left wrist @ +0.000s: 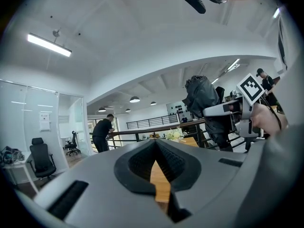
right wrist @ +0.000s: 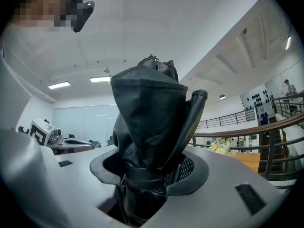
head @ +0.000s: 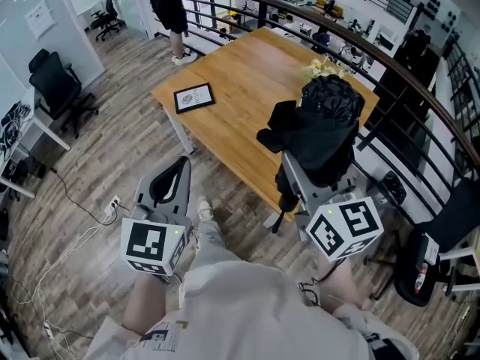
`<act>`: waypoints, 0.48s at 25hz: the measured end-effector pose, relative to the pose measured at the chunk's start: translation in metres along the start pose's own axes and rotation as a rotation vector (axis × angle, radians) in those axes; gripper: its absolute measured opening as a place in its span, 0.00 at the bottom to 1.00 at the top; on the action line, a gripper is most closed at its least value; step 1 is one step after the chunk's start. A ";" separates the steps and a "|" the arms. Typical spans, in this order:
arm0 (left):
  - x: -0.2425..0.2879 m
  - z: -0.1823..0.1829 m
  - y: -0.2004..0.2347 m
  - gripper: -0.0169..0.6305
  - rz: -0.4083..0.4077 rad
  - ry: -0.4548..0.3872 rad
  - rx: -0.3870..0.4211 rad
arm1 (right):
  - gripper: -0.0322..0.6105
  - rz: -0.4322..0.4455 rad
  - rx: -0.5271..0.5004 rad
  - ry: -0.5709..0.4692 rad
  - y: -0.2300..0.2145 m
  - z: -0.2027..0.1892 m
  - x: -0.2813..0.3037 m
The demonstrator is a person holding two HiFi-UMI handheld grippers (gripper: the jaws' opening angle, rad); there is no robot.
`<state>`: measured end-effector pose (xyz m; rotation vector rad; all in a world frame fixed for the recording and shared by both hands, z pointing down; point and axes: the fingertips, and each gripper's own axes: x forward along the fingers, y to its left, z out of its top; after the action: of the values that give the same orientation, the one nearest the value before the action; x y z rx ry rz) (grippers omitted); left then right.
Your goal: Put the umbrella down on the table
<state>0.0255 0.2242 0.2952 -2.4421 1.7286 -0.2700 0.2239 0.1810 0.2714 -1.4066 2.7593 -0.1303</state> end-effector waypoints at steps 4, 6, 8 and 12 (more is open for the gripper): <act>0.023 -0.010 0.029 0.05 -0.009 -0.005 -0.011 | 0.45 0.017 -0.013 0.029 0.006 -0.011 0.042; 0.042 -0.013 0.057 0.05 -0.014 -0.004 -0.022 | 0.45 0.018 -0.017 0.047 0.008 -0.011 0.076; 0.065 -0.015 0.087 0.05 -0.019 -0.005 -0.029 | 0.45 0.017 -0.024 0.062 0.008 -0.009 0.115; 0.093 -0.024 0.113 0.05 -0.028 0.003 -0.030 | 0.45 0.011 -0.025 0.072 0.000 -0.013 0.151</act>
<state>-0.0531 0.0985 0.3004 -2.4896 1.7131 -0.2528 0.1340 0.0591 0.2841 -1.4200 2.8360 -0.1491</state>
